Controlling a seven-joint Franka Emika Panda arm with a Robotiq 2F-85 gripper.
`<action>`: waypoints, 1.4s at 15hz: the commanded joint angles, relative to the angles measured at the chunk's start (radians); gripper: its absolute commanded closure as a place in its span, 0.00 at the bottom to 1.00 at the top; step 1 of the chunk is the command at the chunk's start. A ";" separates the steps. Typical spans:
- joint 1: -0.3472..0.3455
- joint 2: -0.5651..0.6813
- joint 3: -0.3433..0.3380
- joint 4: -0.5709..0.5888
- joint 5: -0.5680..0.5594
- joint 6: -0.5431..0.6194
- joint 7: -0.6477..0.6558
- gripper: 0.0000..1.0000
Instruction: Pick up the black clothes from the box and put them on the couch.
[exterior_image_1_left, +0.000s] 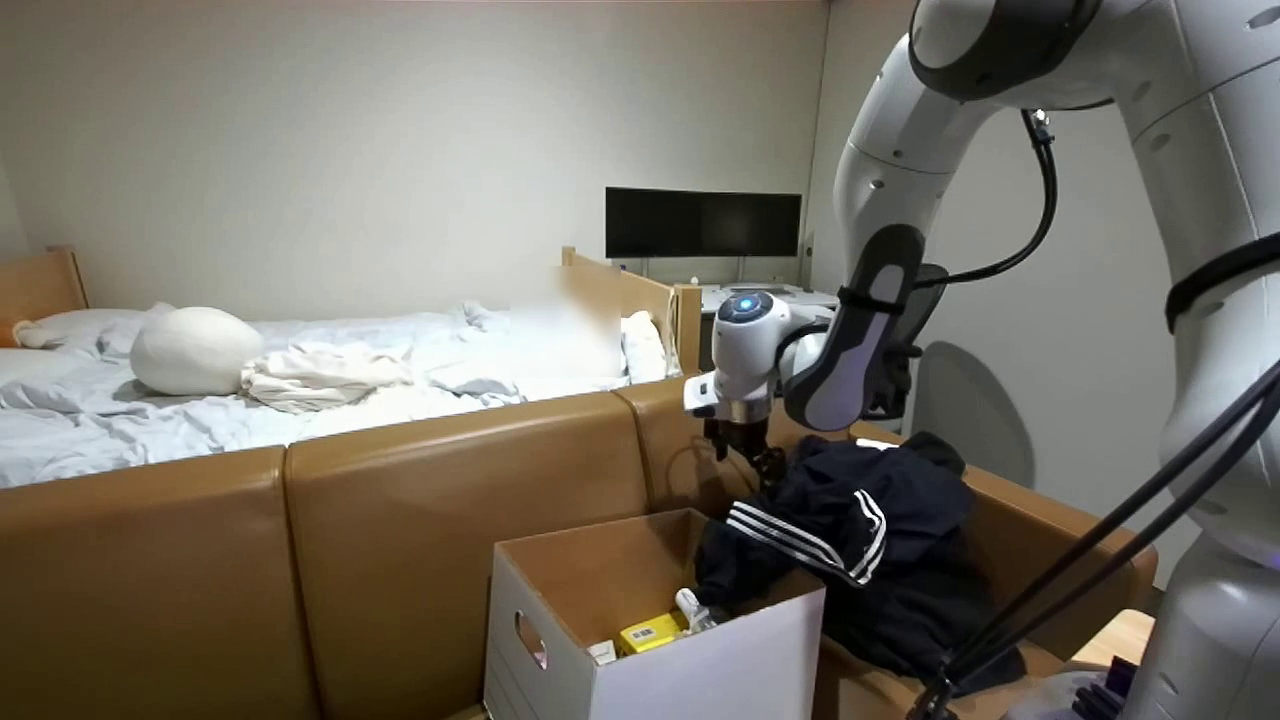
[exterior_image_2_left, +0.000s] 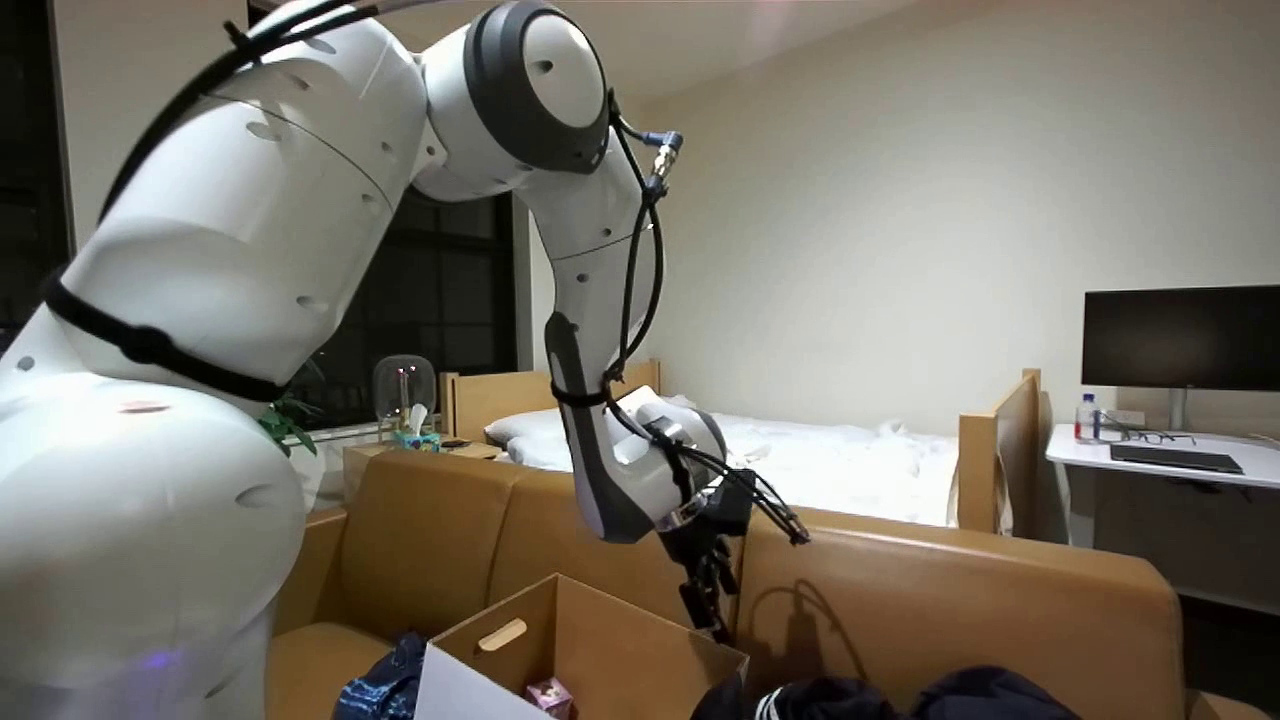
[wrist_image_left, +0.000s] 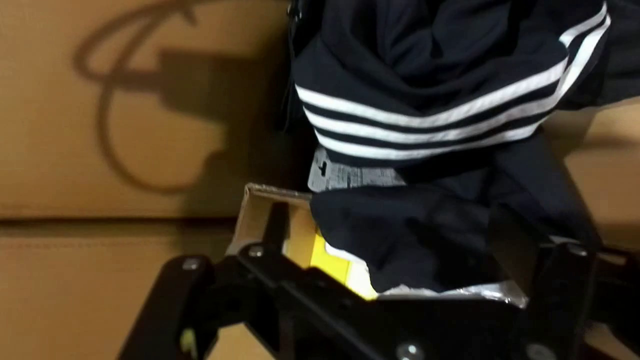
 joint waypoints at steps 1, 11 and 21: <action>-0.031 0.078 0.091 0.023 0.088 0.008 -0.210 0.00; -0.042 0.296 0.187 0.247 0.502 -0.193 -0.609 0.00; 0.075 0.520 0.105 0.567 0.659 -0.578 -0.787 0.00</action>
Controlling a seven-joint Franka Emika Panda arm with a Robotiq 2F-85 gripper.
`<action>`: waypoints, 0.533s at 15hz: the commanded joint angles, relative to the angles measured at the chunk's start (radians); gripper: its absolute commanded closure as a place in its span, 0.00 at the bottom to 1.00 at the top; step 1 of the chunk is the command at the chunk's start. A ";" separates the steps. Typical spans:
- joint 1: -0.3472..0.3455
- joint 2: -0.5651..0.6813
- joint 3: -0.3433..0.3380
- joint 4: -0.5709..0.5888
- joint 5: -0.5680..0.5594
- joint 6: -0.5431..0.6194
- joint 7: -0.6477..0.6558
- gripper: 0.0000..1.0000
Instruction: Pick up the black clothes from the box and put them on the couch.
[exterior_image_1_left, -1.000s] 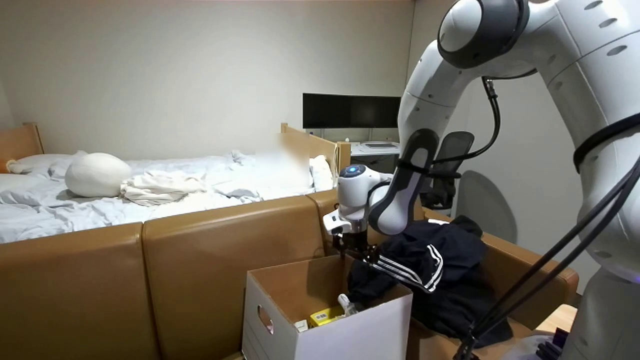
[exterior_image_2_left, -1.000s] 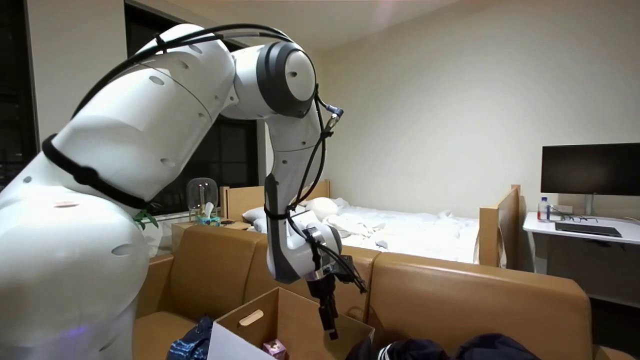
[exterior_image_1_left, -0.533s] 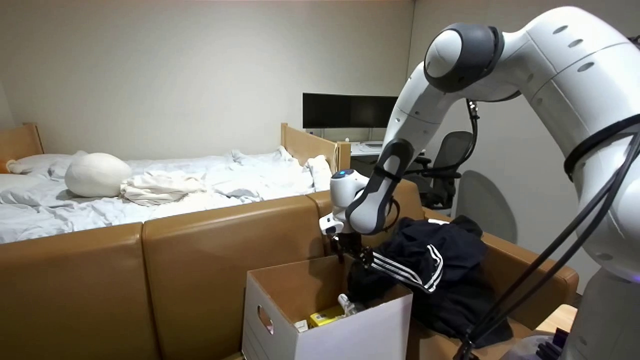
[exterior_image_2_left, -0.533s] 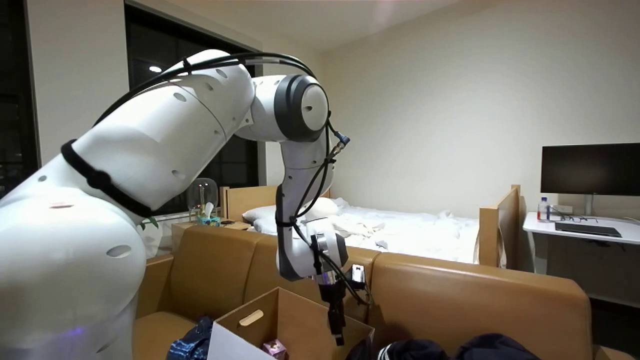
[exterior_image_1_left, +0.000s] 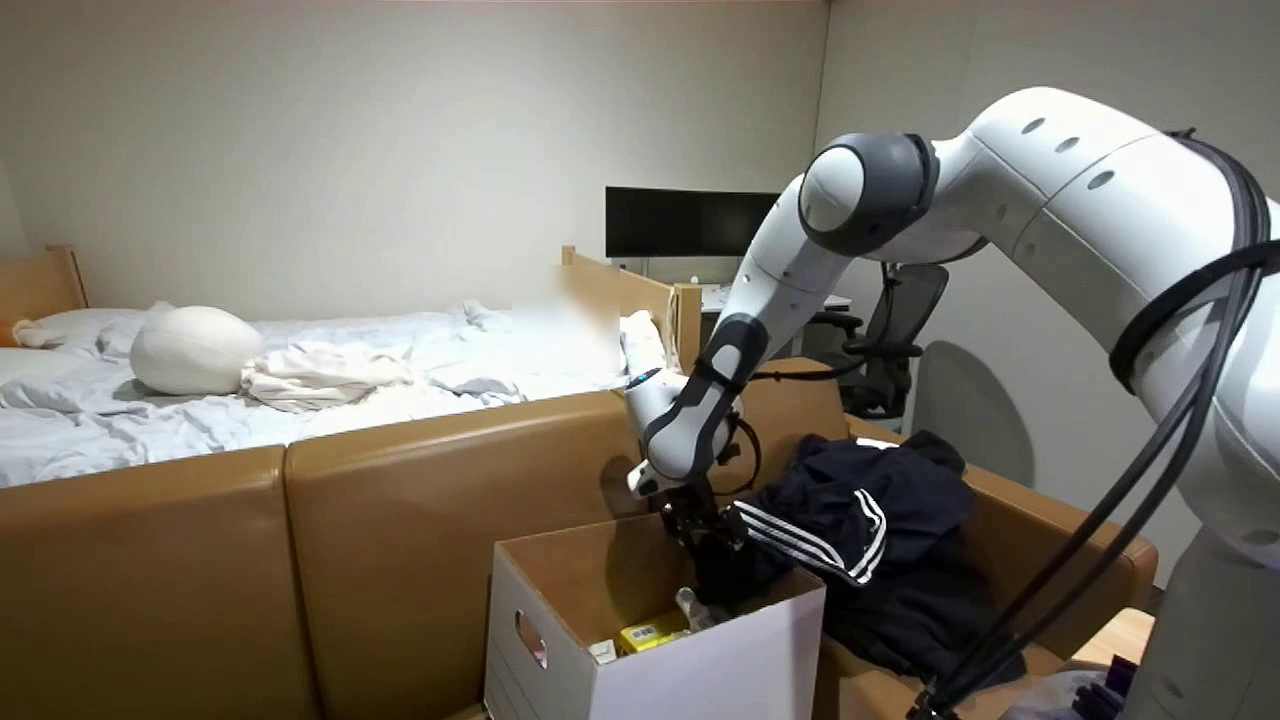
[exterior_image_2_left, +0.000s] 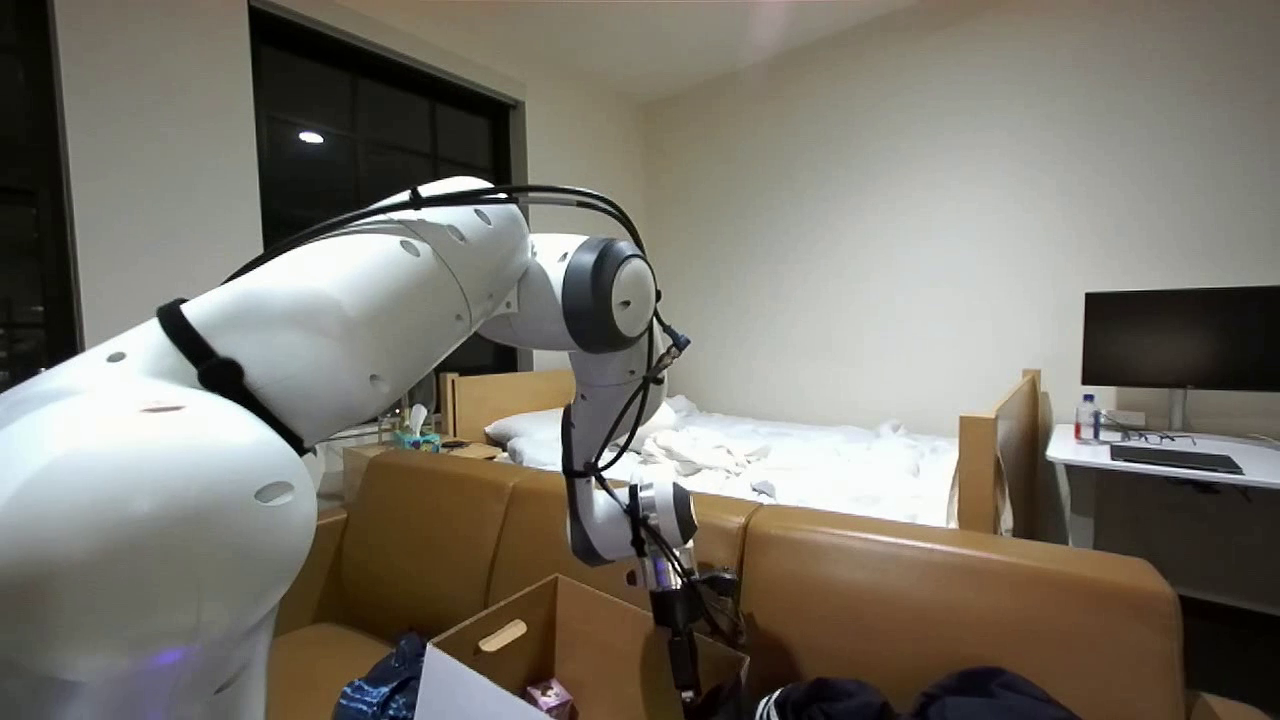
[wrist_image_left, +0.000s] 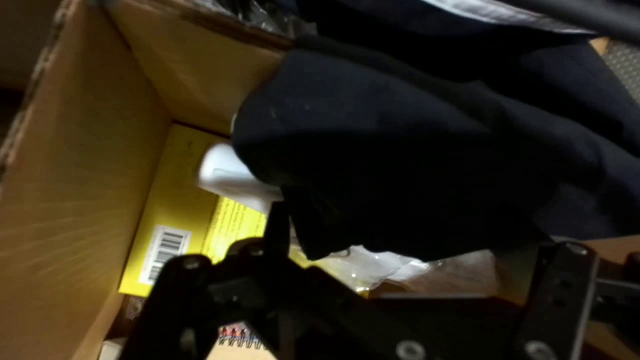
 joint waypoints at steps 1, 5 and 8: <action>0.025 0.048 -0.061 0.058 0.038 -0.004 -0.015 0.00; 0.025 0.079 -0.102 0.080 0.063 0.030 0.008 0.00; 0.032 0.089 -0.114 0.087 0.070 0.034 0.002 0.25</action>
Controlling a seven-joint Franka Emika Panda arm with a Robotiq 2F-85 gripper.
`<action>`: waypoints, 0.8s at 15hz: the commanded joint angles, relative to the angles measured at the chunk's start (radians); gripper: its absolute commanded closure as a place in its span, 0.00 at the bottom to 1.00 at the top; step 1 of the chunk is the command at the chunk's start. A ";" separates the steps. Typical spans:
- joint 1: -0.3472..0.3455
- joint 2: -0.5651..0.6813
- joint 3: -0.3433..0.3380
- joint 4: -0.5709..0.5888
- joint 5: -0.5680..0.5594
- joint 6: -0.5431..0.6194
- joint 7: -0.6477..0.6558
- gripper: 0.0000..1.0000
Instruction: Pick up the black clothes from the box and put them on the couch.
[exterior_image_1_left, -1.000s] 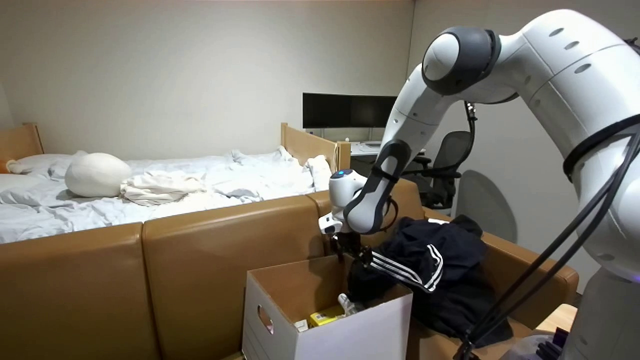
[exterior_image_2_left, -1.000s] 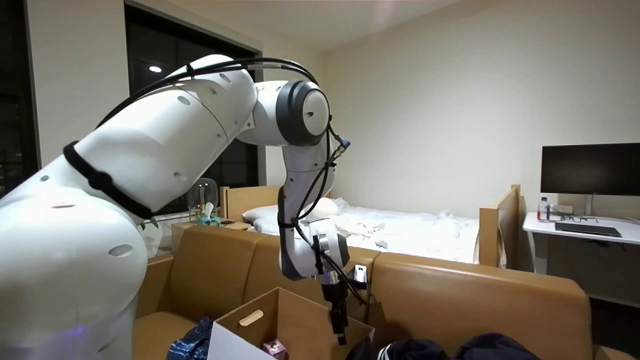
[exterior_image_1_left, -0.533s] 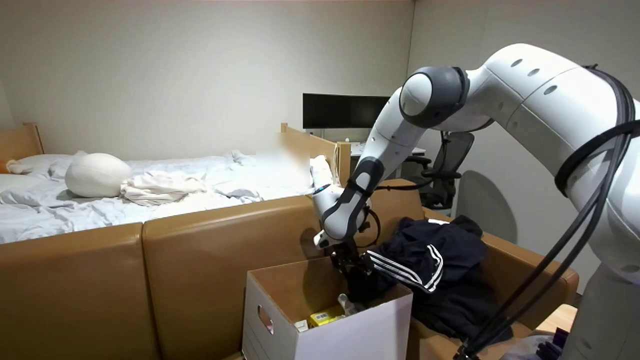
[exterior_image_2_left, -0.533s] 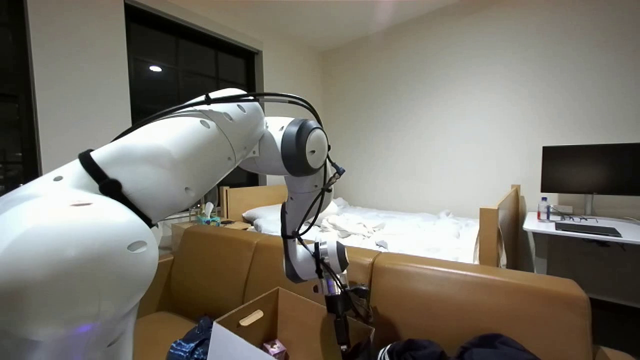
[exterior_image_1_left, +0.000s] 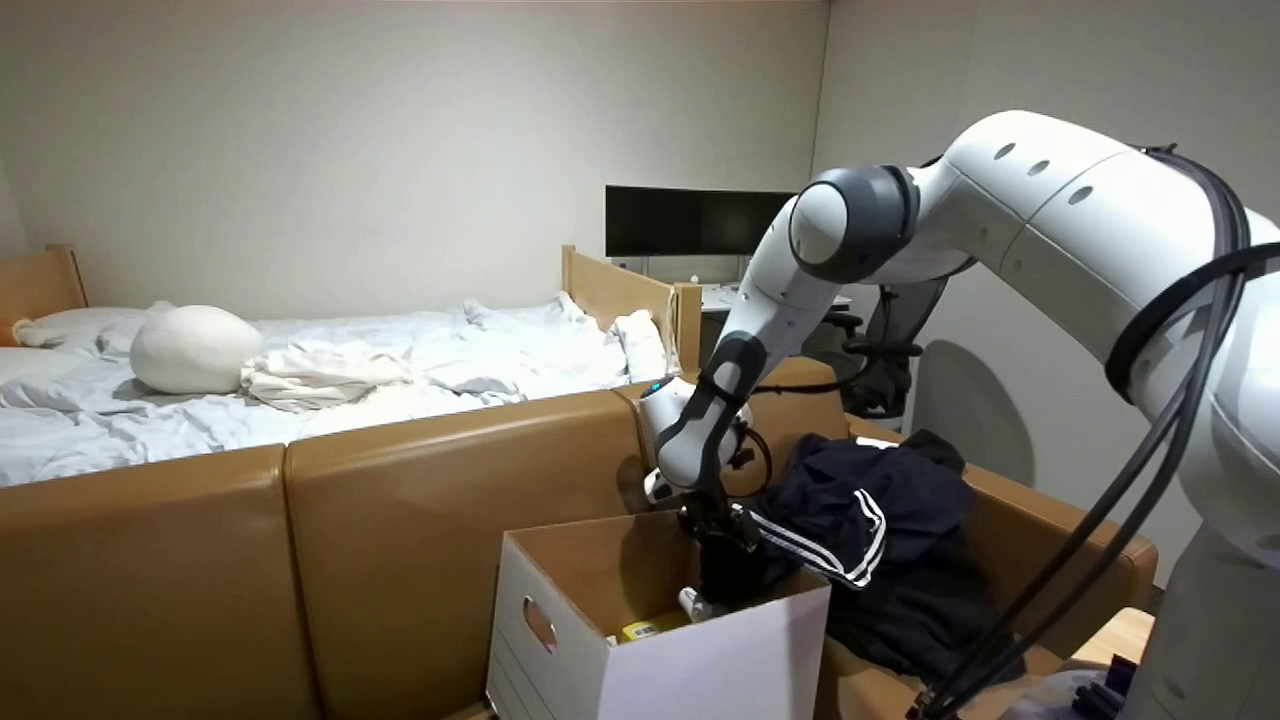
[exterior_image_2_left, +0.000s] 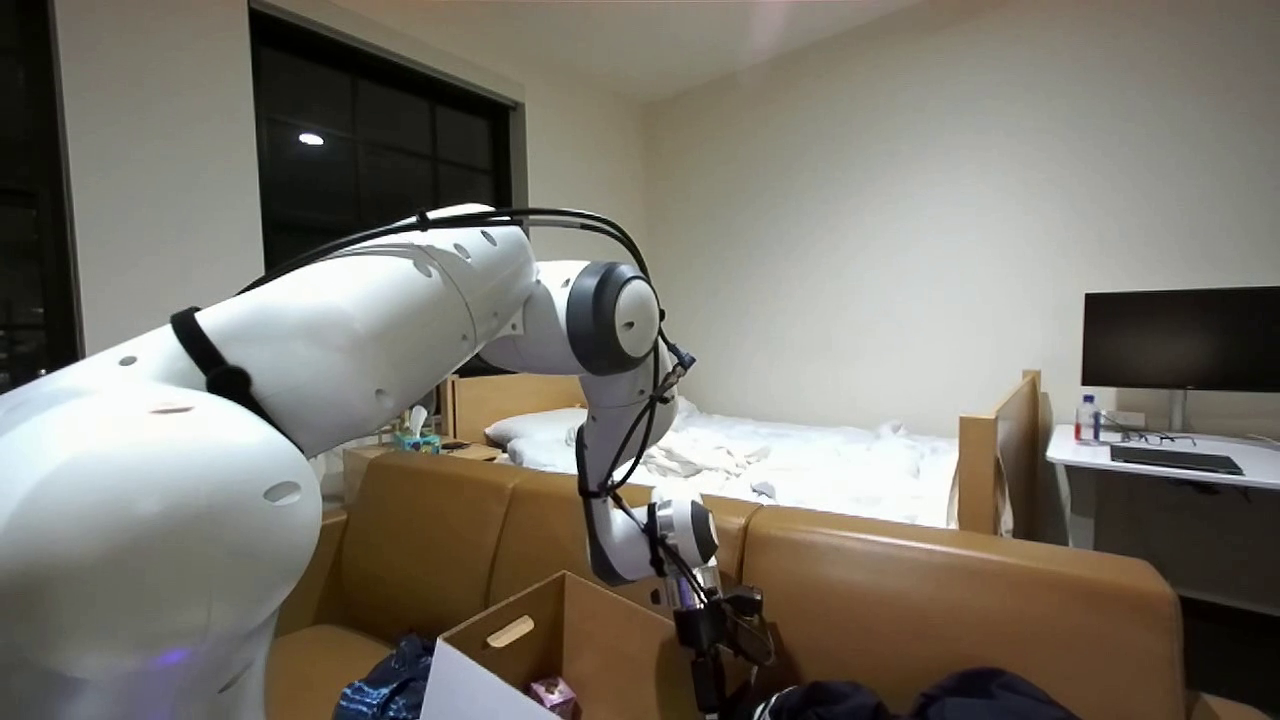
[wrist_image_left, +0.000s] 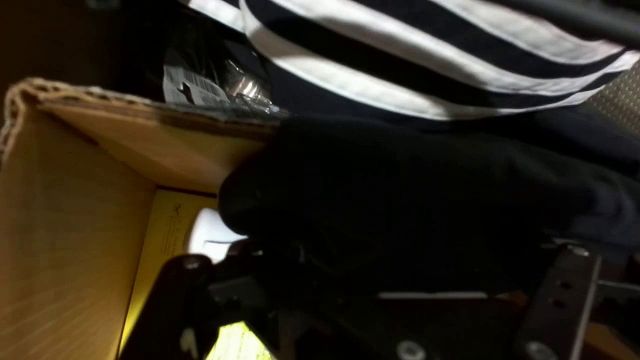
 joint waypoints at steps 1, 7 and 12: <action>0.009 0.019 -0.031 0.013 0.020 0.024 -0.008 0.26; 0.006 -0.003 -0.034 -0.024 0.017 0.054 -0.003 0.66; 0.035 -0.040 -0.052 -0.094 -0.023 0.160 0.008 0.95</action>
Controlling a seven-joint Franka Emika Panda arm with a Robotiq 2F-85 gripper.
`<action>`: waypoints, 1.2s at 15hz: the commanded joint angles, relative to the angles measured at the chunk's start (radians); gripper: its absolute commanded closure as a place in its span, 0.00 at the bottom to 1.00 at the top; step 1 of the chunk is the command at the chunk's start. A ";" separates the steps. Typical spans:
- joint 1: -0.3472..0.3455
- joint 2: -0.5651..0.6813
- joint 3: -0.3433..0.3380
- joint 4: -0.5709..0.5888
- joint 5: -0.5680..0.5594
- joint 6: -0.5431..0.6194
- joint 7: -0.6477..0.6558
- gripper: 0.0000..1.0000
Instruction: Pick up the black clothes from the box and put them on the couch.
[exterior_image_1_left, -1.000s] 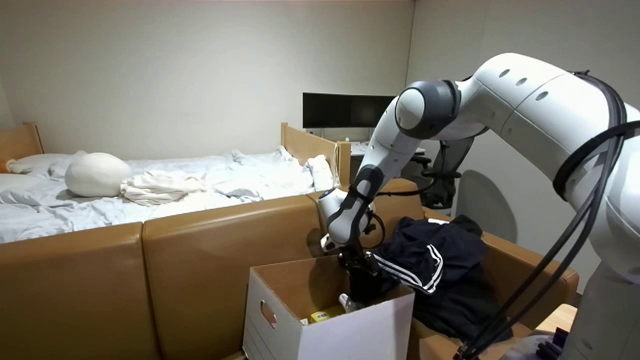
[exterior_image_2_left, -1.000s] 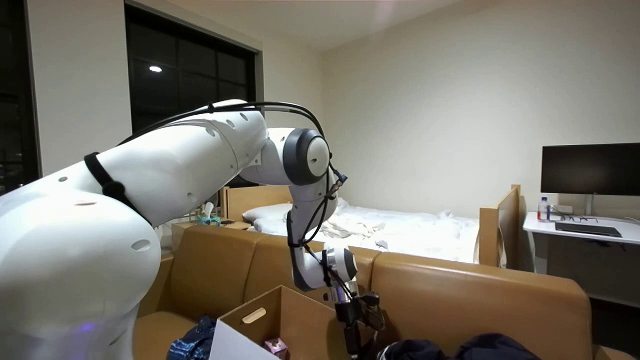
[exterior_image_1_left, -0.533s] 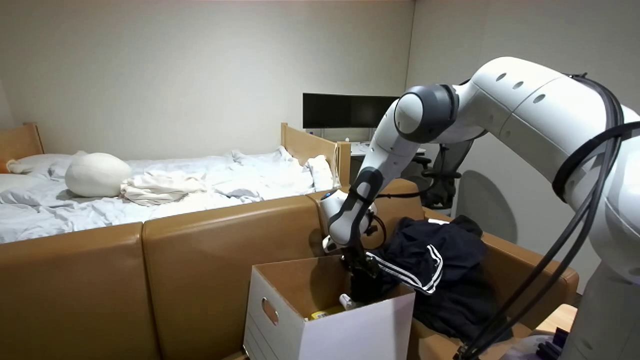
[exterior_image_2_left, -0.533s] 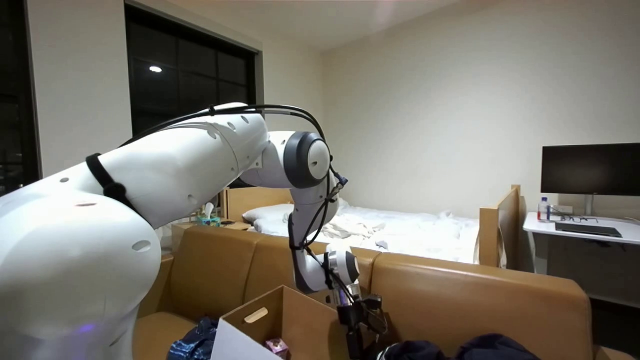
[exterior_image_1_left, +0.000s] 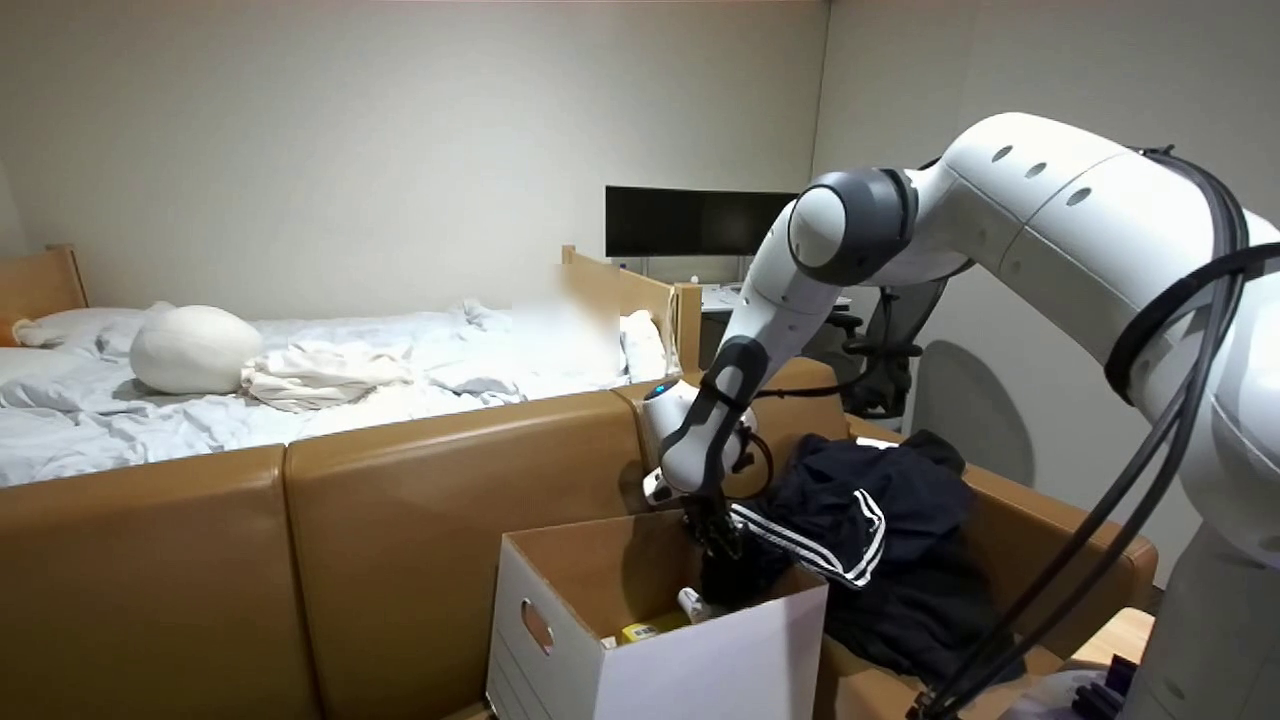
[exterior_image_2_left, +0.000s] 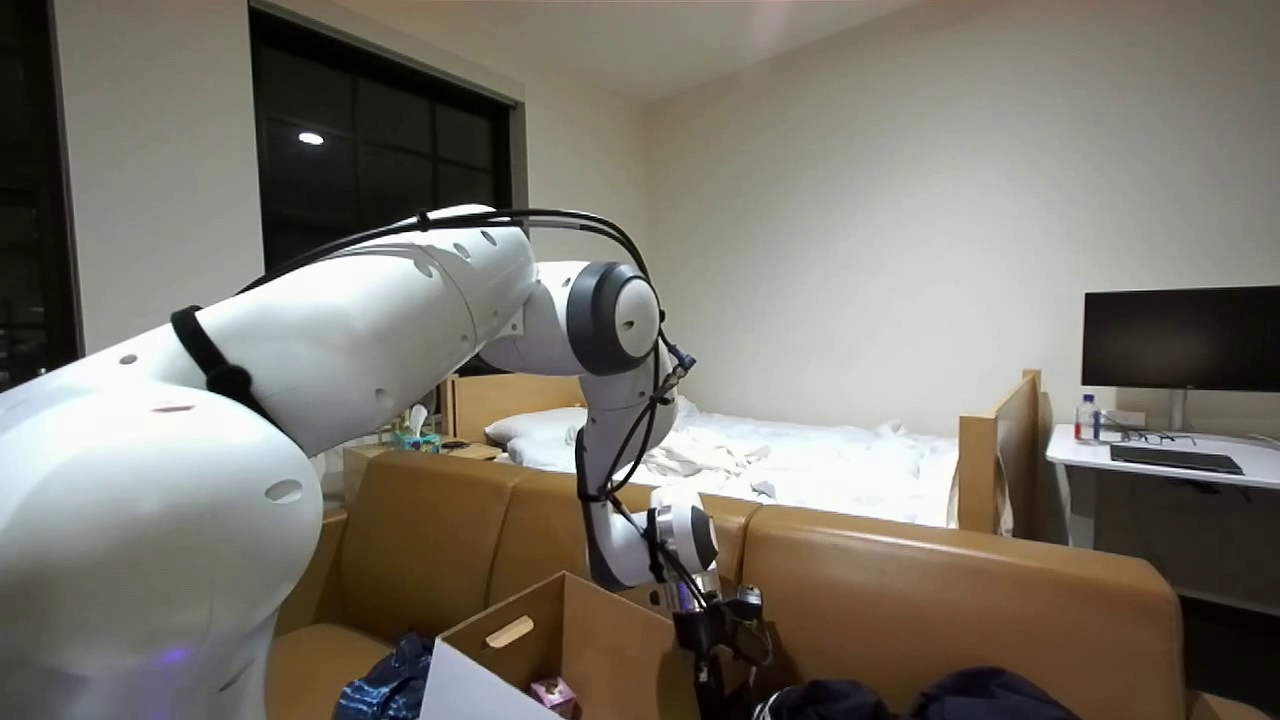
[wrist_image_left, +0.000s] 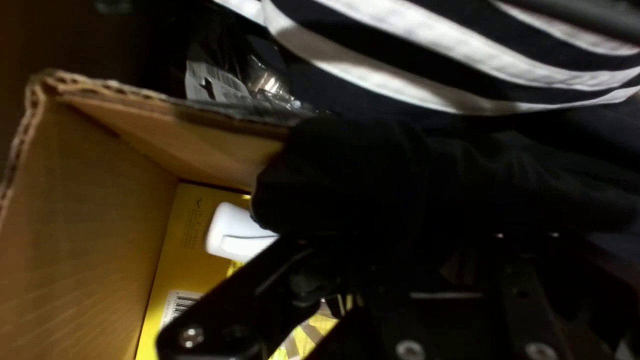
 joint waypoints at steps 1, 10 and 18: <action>0.027 -0.056 -0.041 -0.091 -0.040 0.084 -0.028 0.97; -0.026 -0.385 -0.072 -0.436 -0.059 0.283 -0.033 0.96; -0.267 -0.731 -0.017 -0.676 0.246 0.388 -0.117 0.96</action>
